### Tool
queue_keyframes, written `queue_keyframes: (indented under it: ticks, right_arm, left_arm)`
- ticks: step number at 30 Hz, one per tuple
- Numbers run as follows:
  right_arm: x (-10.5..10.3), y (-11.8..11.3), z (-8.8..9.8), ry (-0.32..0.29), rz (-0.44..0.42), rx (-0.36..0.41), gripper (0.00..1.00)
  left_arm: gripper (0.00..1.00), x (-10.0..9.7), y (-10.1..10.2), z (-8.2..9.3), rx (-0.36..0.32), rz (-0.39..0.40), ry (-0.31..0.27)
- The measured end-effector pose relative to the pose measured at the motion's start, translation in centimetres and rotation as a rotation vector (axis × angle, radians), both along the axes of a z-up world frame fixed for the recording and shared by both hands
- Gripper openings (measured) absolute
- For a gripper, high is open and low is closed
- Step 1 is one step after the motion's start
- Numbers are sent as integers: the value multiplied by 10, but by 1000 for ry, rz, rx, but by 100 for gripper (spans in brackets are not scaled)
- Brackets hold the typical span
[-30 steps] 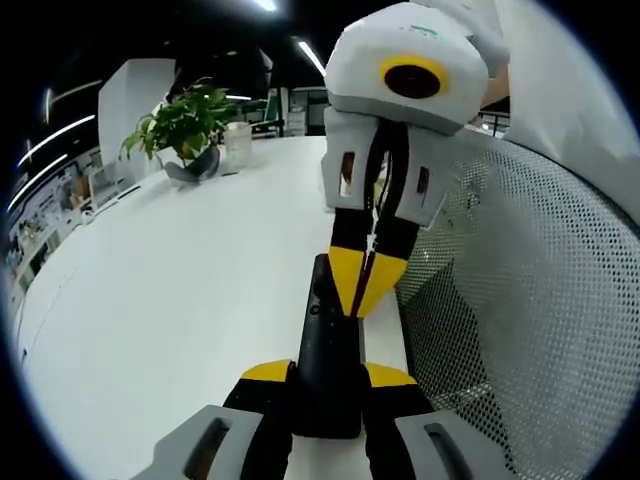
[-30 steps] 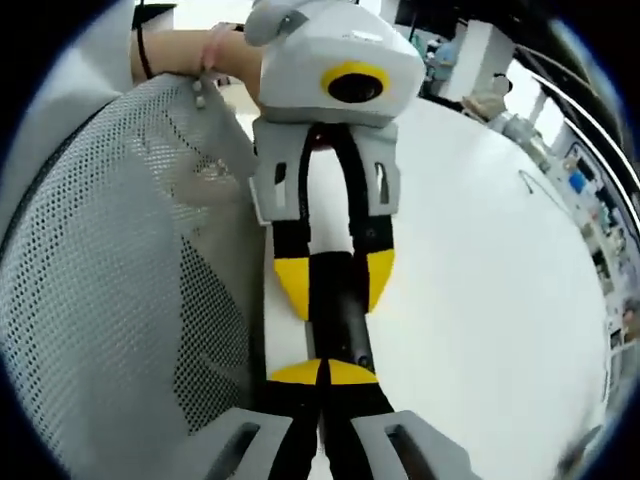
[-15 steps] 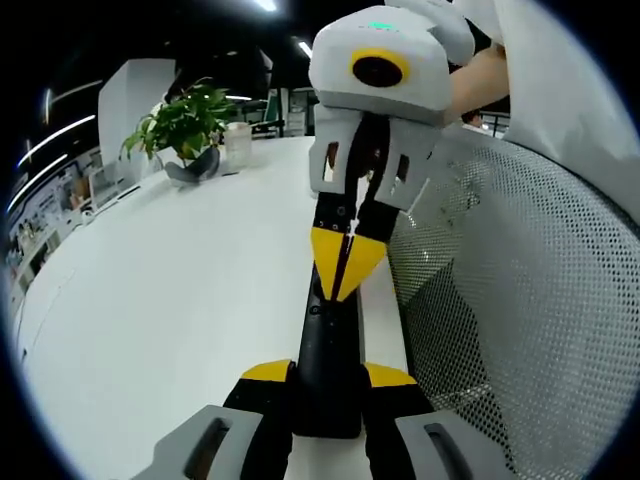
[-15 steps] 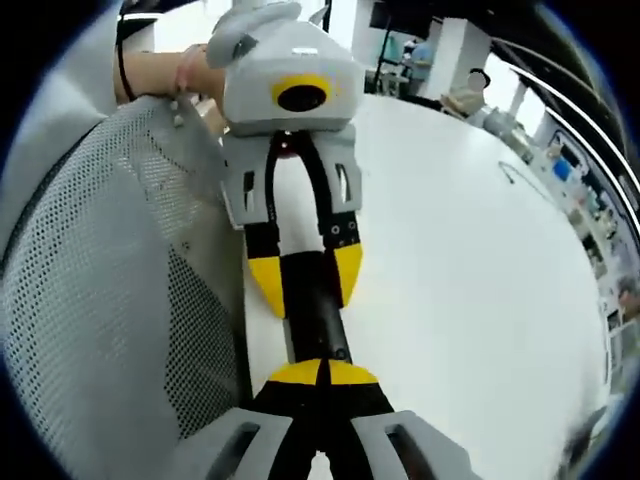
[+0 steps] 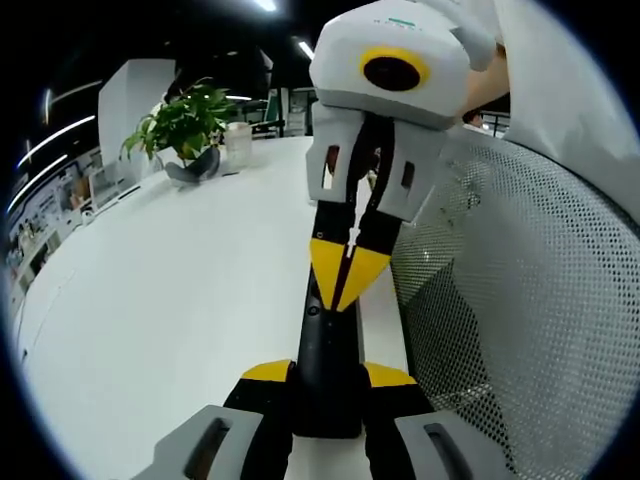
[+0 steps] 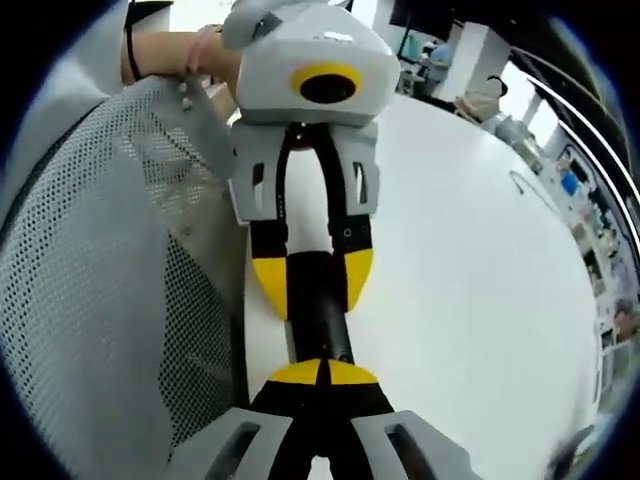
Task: Press the specified remote control buttons in sequence, fully releasing each button before pressing the next.
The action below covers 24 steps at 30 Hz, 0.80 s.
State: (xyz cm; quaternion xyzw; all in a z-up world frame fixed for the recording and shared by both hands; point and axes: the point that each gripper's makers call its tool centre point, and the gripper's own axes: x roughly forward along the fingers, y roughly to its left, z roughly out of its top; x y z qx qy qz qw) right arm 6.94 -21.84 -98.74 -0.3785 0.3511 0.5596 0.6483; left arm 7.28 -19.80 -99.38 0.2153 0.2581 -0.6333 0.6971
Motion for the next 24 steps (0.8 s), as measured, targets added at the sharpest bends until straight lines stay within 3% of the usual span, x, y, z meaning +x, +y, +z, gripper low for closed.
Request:
queue_keyframes:
  ticks: [7,10,14,24]
  right_arm:
    - [2,-1,0,29,-20,-12,0]
    - [1,-1,2,107,-86,28,0]
    - [10,-3,1,72,-72,14,0]
    - [12,-1,-1,104,-67,16,0]
  left_arm:
    - [25,0,0,0,1,-1,-1]
    - [25,1,0,0,0,-1,-2]
    - [25,1,0,0,0,-2,-2]
    - [25,-1,0,0,-3,-25,-14]
